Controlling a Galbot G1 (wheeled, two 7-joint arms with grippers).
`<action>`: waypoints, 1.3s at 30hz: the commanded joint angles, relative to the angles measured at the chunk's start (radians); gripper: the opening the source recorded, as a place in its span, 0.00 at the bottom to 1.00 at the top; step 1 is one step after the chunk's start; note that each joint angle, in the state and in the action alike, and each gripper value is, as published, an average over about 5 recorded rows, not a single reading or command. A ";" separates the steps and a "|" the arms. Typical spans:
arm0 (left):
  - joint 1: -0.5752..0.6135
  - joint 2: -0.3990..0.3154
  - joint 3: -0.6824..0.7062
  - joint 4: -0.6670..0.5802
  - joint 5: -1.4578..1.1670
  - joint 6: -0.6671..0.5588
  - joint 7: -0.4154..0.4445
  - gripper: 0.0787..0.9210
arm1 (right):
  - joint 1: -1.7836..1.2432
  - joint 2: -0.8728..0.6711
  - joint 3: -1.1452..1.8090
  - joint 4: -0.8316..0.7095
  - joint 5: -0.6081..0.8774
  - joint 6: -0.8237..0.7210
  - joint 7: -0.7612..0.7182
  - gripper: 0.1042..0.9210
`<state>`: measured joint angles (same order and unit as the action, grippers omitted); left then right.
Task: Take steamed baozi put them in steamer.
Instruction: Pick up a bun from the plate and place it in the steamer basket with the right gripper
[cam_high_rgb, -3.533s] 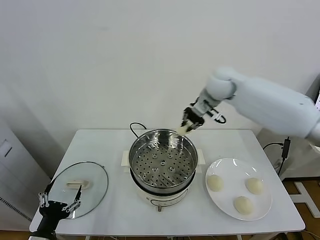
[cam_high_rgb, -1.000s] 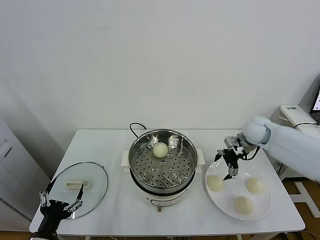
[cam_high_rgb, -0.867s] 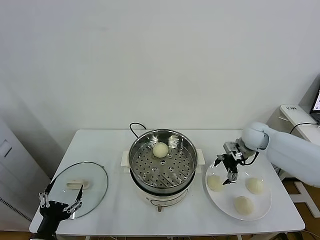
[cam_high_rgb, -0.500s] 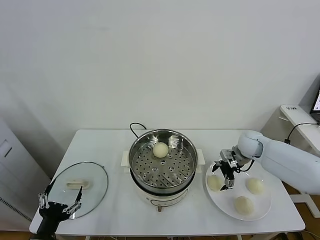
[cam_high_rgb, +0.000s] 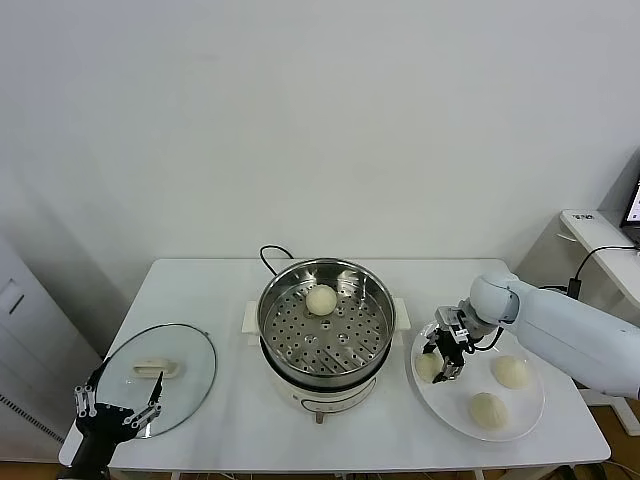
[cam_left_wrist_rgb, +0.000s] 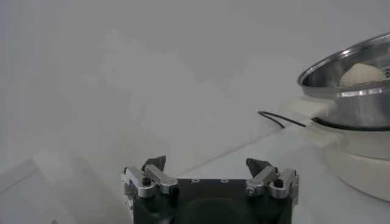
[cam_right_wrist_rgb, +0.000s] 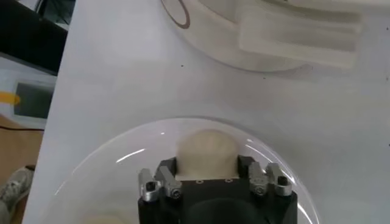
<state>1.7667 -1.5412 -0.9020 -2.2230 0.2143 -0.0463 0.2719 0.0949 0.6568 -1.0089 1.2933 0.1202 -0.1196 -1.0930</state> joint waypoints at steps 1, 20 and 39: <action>0.000 -0.003 0.002 -0.002 0.000 -0.002 0.000 0.88 | 0.286 -0.063 -0.147 0.037 0.133 0.009 -0.042 0.37; -0.004 -0.013 0.003 -0.015 -0.007 0.000 -0.003 0.88 | 0.686 0.273 -0.359 0.164 0.653 -0.206 0.050 0.29; -0.007 -0.013 0.005 -0.014 -0.015 0.003 -0.003 0.88 | 0.376 0.519 -0.332 0.106 0.622 -0.351 0.317 0.38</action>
<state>1.7612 -1.5561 -0.8985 -2.2417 0.1996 -0.0440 0.2684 0.5500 1.0800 -1.3349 1.4136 0.7169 -0.4149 -0.8824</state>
